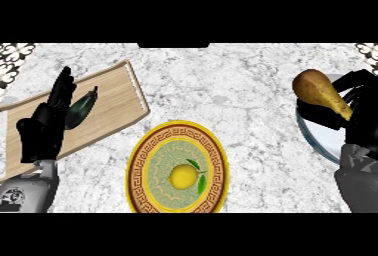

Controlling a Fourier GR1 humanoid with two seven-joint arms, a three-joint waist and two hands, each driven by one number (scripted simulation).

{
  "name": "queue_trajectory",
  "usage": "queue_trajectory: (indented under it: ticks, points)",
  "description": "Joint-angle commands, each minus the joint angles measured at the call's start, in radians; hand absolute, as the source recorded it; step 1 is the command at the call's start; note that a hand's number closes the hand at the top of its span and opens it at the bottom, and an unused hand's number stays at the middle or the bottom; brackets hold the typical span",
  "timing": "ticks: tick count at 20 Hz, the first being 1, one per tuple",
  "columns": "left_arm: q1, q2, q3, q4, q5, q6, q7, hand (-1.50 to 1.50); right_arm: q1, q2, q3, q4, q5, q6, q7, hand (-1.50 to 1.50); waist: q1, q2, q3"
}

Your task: Pick the pear from the plate and place it in the bowl

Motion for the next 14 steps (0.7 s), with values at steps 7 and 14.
queue_trajectory:
  ticks: [7,14]
  points:
    - [-0.068,-0.022,0.019,0.077,-0.015,-0.008,-0.025,0.00,-0.075,-0.115,-0.176,0.465,-0.008,-0.120,-0.256,1.50,0.012,0.004,0.000]
    - [-0.045,0.007,0.046,0.049,0.016,-0.059,-0.015,0.00,-0.115,-0.083,-0.303,0.762,-0.296,-0.141,-0.515,-1.50,0.019,0.005,0.001]
